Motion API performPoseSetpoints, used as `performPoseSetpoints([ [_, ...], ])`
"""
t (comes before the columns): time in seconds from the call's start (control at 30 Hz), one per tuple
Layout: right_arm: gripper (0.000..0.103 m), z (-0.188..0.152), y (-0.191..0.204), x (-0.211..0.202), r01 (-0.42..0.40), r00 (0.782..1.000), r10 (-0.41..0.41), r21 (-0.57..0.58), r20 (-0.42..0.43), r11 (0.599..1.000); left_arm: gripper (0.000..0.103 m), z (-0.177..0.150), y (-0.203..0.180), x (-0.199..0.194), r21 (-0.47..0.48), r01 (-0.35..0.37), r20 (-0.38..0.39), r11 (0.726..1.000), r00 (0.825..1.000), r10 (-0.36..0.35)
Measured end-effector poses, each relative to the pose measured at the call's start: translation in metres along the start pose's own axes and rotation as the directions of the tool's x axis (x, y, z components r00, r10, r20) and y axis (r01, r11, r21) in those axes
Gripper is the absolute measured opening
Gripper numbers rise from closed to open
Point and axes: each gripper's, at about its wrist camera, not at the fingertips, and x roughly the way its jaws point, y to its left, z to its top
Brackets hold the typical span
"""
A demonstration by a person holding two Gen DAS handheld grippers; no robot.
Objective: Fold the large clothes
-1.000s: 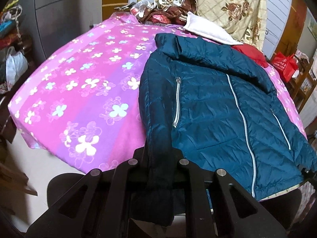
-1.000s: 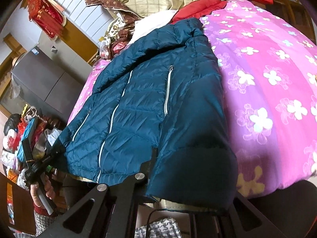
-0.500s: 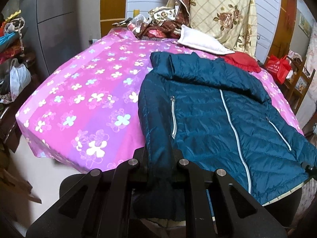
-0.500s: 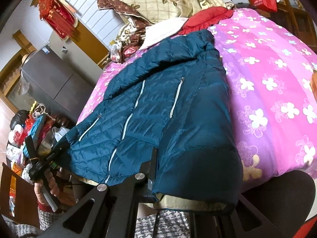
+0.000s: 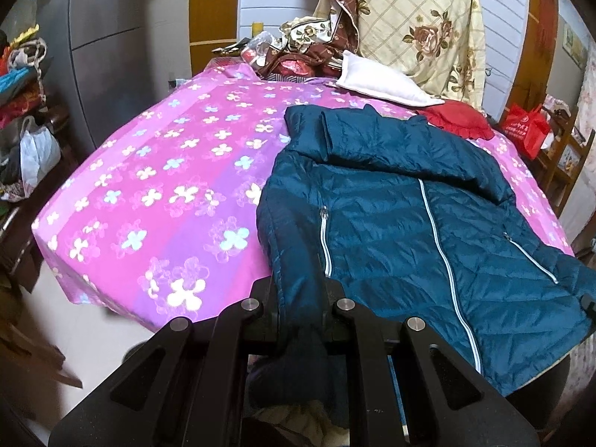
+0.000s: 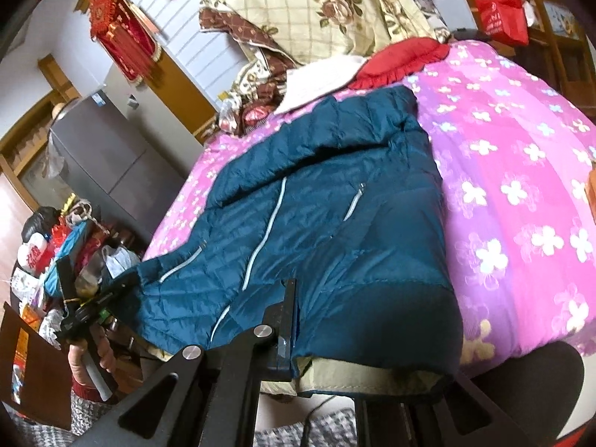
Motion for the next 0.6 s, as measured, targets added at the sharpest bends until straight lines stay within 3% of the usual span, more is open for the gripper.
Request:
performPoseSetpoints([
  [0.6,0.007,0.028,-0.016,-0.006,-0.036,0.997,0.035,0.018,0.067,0.999,0.009,0.065,-0.031,0.012,0.028,-0.048,0.055,0.998,0.997,0.046],
])
